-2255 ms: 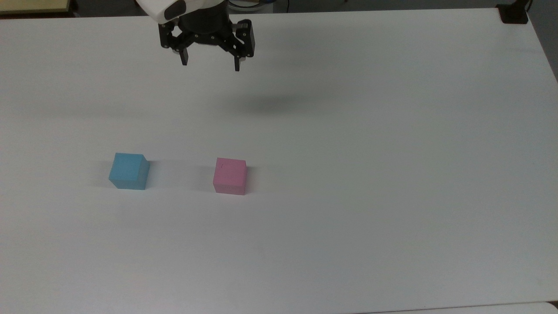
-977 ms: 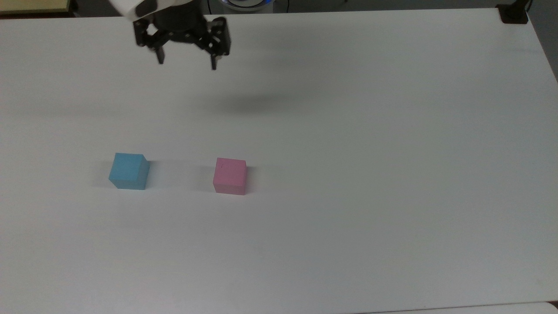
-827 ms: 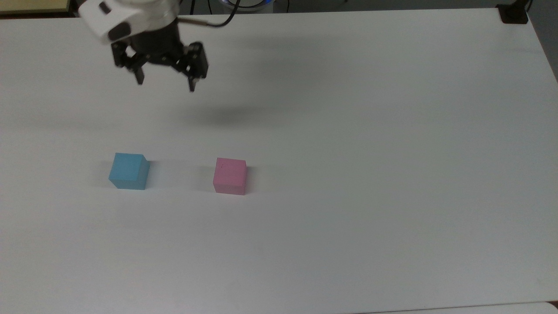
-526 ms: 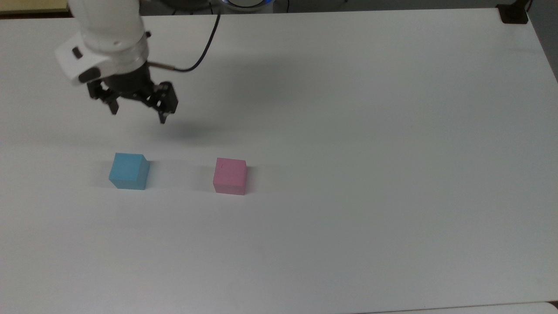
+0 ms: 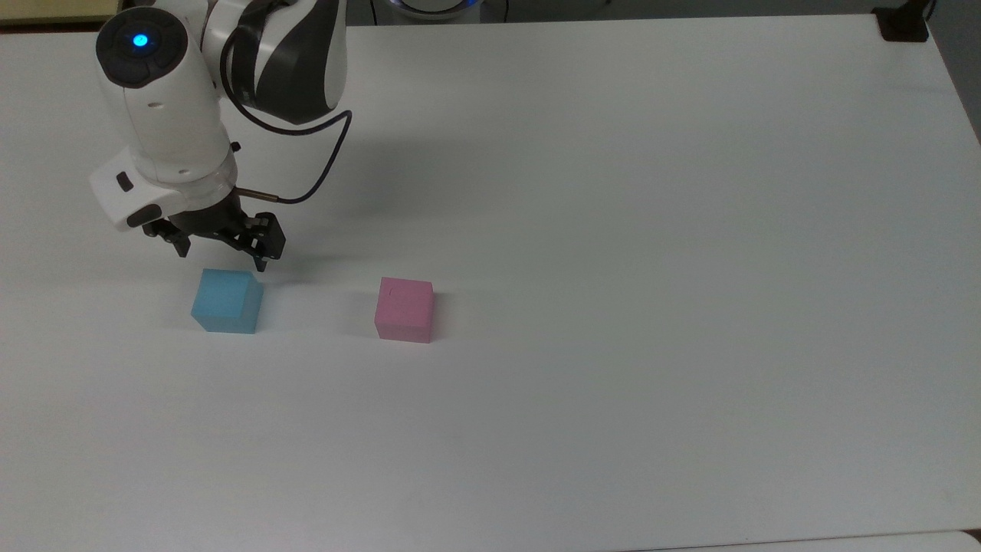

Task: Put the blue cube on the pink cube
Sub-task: 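Move the open gripper over the light-blue cube and lower it, then close the gripper on the light-blue cube and lift it, then carry the light-blue cube over the pink cube and lower it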

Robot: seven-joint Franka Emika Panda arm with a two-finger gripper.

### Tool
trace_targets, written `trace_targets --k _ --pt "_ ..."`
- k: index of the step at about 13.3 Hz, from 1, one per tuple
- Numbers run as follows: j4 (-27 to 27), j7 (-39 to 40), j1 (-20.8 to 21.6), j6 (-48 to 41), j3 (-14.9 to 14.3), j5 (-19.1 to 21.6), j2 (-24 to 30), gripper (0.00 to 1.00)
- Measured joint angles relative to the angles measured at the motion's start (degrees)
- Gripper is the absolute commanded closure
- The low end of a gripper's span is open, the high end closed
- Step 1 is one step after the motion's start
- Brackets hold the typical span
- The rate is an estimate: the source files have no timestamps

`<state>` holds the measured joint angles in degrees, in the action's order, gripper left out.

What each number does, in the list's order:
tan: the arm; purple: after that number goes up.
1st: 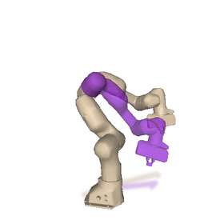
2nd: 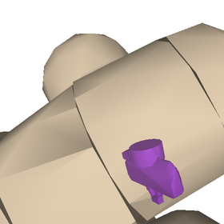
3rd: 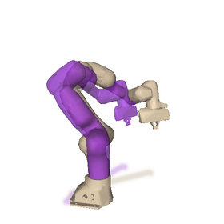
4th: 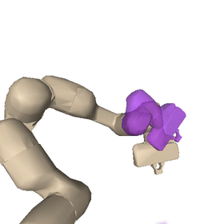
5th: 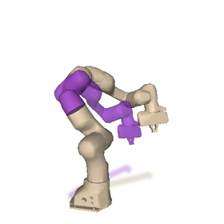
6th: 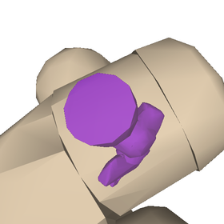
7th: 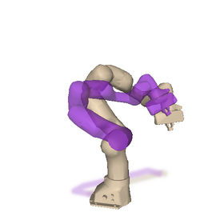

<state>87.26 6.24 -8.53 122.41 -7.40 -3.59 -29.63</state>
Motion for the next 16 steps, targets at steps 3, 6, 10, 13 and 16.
trace_targets --k 3,6,10,13,16 --pt "-0.03 0.00 0.03 2.06 0.02 0.00 -1.28 0.00" --pt "-0.03 -0.16 0.03 3.57 0.02 0.00 -2.05 0.00" --pt "-0.04 -4.76 0.14 8.24 0.03 0.00 -4.28 0.34" --pt "-0.14 -8.33 0.41 10.55 0.09 -2.06 -5.12 0.69" --pt "-1.59 -8.44 1.44 10.12 1.21 -2.47 -3.58 0.69"
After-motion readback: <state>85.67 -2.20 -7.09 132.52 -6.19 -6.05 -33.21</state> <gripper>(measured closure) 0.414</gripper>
